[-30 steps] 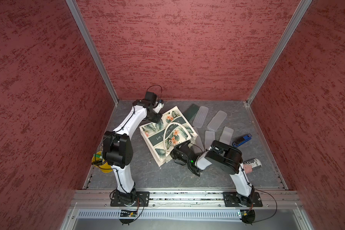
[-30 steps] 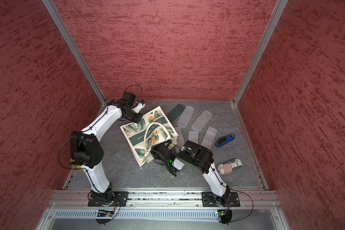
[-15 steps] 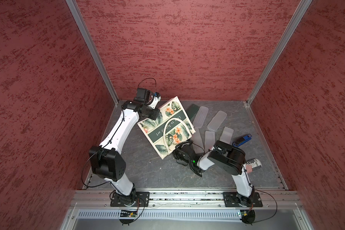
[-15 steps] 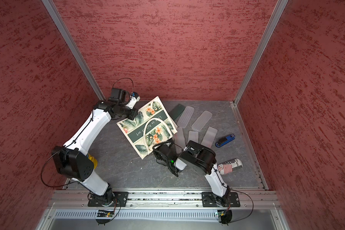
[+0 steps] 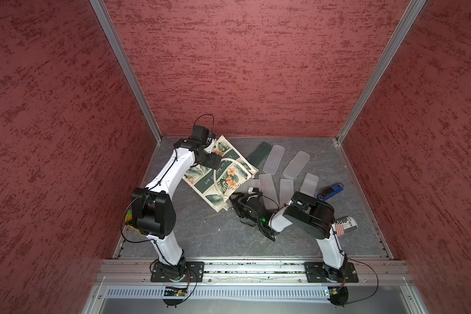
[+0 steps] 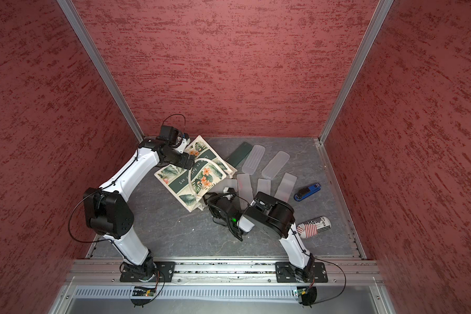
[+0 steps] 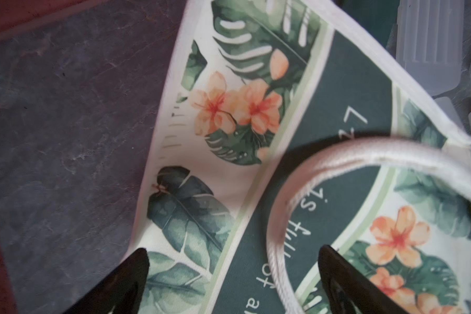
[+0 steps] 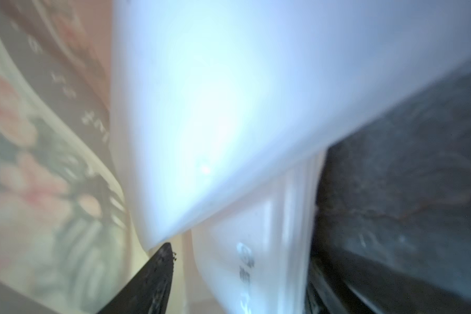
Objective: Take out the pencil case from the canvas bag
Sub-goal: Adjust the canvas bag at the center of the board.
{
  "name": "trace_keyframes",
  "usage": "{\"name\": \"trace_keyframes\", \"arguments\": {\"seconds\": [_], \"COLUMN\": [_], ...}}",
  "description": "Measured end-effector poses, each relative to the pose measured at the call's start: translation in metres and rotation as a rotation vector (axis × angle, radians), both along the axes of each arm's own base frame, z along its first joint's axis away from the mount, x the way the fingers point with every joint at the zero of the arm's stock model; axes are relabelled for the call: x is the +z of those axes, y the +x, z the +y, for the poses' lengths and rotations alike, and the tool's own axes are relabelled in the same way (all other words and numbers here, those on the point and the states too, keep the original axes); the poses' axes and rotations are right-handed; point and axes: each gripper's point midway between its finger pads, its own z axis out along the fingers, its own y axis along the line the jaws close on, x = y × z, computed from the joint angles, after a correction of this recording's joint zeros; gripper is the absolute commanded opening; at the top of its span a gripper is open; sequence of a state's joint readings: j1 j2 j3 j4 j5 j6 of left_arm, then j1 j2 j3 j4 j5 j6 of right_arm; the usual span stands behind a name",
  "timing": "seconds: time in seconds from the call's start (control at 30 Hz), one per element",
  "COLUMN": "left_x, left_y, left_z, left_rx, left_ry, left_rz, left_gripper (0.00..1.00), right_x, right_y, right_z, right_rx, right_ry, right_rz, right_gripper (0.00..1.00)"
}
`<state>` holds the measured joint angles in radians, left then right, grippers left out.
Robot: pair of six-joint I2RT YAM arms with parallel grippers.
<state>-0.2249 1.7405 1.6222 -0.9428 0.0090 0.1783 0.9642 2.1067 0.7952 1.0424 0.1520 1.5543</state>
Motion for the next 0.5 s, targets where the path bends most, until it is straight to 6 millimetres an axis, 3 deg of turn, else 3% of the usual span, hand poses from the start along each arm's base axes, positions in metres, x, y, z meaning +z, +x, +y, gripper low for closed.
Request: {"name": "trace_keyframes", "arguments": {"seconds": [0.27, 0.4, 0.5], "left_x": [0.042, 0.076, 0.088], "left_y": [-0.023, -0.046, -0.066], "left_z": [-0.001, -0.03, -0.058], "left_rx": [0.079, 0.042, -0.013], "left_ry": [0.07, 0.053, 0.009], "left_rz": [-0.062, -0.13, -0.151], "left_gripper": [1.0, 1.0, 1.0], "right_x": [-0.007, -0.009, -0.007], "right_y": [0.001, 0.003, 0.003], "right_z": [-0.014, -0.02, -0.021], "right_rx": [0.007, 0.016, 0.03], "right_ry": [-0.045, -0.053, -0.05], "right_rz": [-0.011, -0.008, -0.013], "right_gripper": [0.6, 0.61, 0.68]}}
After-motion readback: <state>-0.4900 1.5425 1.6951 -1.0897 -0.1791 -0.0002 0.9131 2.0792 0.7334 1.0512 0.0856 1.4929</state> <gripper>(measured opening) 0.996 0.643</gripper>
